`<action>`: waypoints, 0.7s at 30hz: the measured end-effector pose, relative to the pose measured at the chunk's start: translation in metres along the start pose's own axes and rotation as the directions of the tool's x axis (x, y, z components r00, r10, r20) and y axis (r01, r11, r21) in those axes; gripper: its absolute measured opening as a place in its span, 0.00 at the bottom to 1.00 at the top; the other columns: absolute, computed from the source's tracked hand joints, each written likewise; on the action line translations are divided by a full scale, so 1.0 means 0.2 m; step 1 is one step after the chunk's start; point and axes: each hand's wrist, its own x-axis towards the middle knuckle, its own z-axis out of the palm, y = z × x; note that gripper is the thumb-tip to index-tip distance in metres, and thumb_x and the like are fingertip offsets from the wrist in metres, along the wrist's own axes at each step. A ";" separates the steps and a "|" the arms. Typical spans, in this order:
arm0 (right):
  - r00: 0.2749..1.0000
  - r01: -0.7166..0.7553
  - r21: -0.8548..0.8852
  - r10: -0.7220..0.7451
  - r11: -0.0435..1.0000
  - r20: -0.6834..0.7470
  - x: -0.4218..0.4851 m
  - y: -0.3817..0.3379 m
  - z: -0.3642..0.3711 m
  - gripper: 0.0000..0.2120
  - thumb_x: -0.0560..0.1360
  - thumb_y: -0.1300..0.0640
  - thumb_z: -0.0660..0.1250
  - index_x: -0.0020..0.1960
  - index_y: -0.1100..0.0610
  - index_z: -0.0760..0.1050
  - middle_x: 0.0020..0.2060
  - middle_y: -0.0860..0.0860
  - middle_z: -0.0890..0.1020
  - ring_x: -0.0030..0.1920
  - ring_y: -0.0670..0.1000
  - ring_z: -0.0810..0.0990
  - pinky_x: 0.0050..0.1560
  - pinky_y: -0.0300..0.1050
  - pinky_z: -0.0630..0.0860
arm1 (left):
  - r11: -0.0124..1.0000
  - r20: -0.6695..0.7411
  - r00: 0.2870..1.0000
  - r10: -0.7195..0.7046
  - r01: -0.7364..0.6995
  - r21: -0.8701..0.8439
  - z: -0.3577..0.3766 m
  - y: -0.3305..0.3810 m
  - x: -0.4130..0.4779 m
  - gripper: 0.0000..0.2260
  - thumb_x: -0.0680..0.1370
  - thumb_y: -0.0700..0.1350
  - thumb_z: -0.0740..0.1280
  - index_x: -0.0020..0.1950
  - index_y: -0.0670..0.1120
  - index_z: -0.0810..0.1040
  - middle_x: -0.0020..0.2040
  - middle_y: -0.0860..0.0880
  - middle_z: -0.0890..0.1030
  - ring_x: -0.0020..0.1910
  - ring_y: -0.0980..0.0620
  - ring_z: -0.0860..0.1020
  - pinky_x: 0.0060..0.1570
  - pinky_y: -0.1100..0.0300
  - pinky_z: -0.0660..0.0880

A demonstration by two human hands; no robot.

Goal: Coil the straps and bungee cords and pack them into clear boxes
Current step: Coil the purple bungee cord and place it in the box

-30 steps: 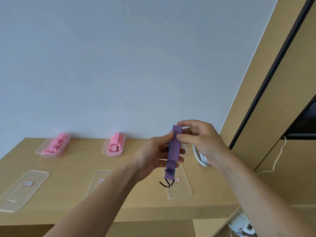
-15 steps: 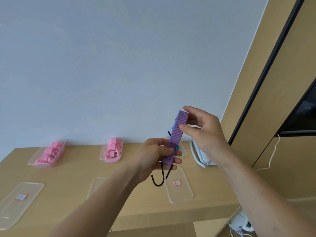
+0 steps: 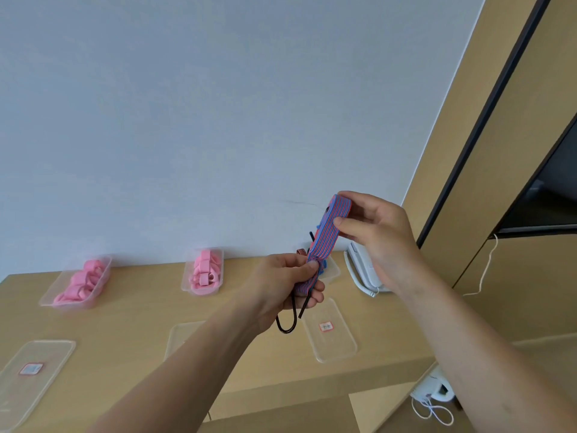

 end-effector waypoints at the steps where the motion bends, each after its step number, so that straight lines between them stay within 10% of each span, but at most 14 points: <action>1: 1.000 0.008 -0.012 -0.008 1.000 -0.005 0.00 0.01 0.01 0.19 0.71 0.73 0.72 0.57 0.54 0.81 0.48 0.54 0.86 0.52 0.52 0.85 0.60 0.51 0.80 | 1.000 -0.005 1.000 -0.006 0.006 -0.013 -0.01 0.00 0.00 0.06 0.83 0.41 0.67 0.54 0.37 0.79 0.36 0.42 0.83 0.29 0.50 0.81 0.30 0.61 0.79; 10: 0.948 0.319 -0.241 -0.302 0.917 0.104 -0.14 0.09 0.18 0.20 0.70 0.70 0.71 0.59 0.57 0.79 0.53 0.52 0.84 0.57 0.52 0.82 0.60 0.51 0.79 | 0.950 -0.048 0.991 -0.125 0.105 -0.295 -0.08 -0.02 0.02 0.08 0.84 0.41 0.64 0.57 0.38 0.80 0.40 0.41 0.85 0.34 0.45 0.84 0.34 0.56 0.83; 18: 0.819 0.570 -0.497 -0.500 0.655 0.281 -0.19 0.32 0.18 0.21 0.66 0.77 0.71 0.55 0.61 0.81 0.56 0.51 0.83 0.59 0.47 0.81 0.58 0.35 0.75 | 0.818 0.080 0.973 -0.216 0.225 -0.530 -0.17 -0.04 0.10 0.18 0.84 0.50 0.62 0.63 0.35 0.77 0.49 0.34 0.83 0.43 0.36 0.83 0.34 0.50 0.81; 21: 0.761 0.646 -0.509 -0.533 0.569 0.370 -0.22 0.44 0.16 0.16 0.67 0.75 0.72 0.53 0.62 0.82 0.58 0.52 0.83 0.62 0.51 0.79 0.64 0.43 0.74 | 0.857 0.024 0.979 -0.205 0.191 -0.479 -0.19 -0.05 0.18 0.11 0.81 0.47 0.69 0.52 0.39 0.78 0.41 0.40 0.81 0.34 0.41 0.82 0.34 0.54 0.75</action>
